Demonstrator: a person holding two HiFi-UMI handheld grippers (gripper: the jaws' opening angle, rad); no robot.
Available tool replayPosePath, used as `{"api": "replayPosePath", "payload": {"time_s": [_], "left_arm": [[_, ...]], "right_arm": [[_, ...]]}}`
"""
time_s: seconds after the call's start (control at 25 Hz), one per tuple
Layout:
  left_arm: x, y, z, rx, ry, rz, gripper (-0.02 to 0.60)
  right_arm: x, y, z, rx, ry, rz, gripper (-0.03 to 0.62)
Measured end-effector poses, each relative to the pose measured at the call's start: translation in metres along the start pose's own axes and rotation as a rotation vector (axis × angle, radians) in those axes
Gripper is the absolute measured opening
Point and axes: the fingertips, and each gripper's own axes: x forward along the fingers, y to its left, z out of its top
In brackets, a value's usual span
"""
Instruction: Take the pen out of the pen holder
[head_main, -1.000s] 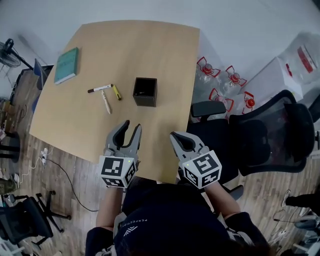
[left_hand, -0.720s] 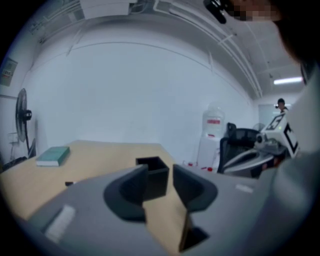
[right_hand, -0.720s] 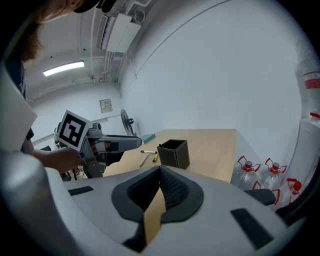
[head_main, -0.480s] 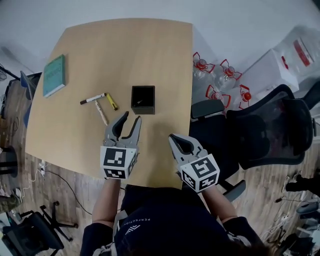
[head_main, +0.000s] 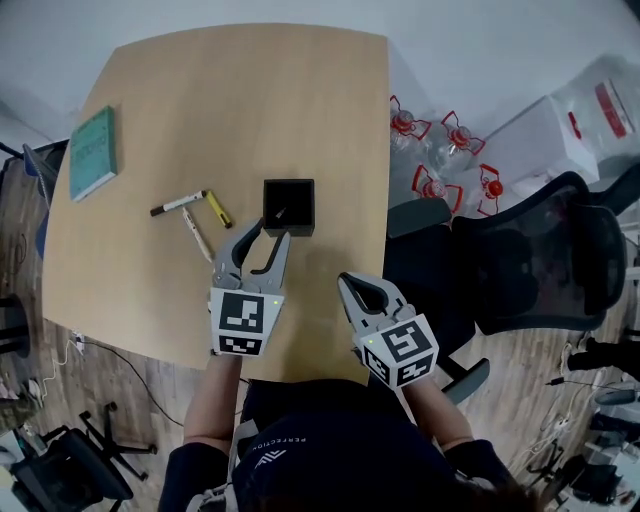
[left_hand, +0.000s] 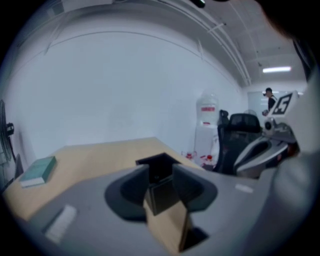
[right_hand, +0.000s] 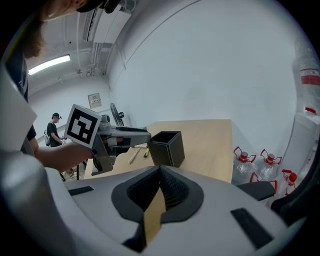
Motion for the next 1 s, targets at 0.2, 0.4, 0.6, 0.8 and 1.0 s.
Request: {"api": "replayPosePath", "payload": {"time_s": [0.2,0.4,0.6,0.8,1.0], "left_arm": [[0.010,0.003,-0.004,0.006,0.021,-0.015,0.143],[0.017,0.005,-0.006,0.015,0.043,-0.034,0.126],[0.019,0.001,-0.006,-0.003,0.046,-0.079,0.080],[0.019,0.003,-0.006,-0.055,0.038,-0.097,0.062],[0.021,0.009,-0.007,-0.003,0.042,-0.068,0.037]], "right_arm": [[0.012,-0.002,-0.003,0.006,0.022,0.006,0.003],[0.023,-0.003,-0.005,0.008,0.040,0.024,0.003],[0.032,-0.005,-0.005,0.022,0.048,0.043,0.003],[0.036,-0.007,-0.006,0.029,0.053,0.057,0.003],[0.037,-0.010,-0.008,0.035,0.057,0.060,0.003]]}}
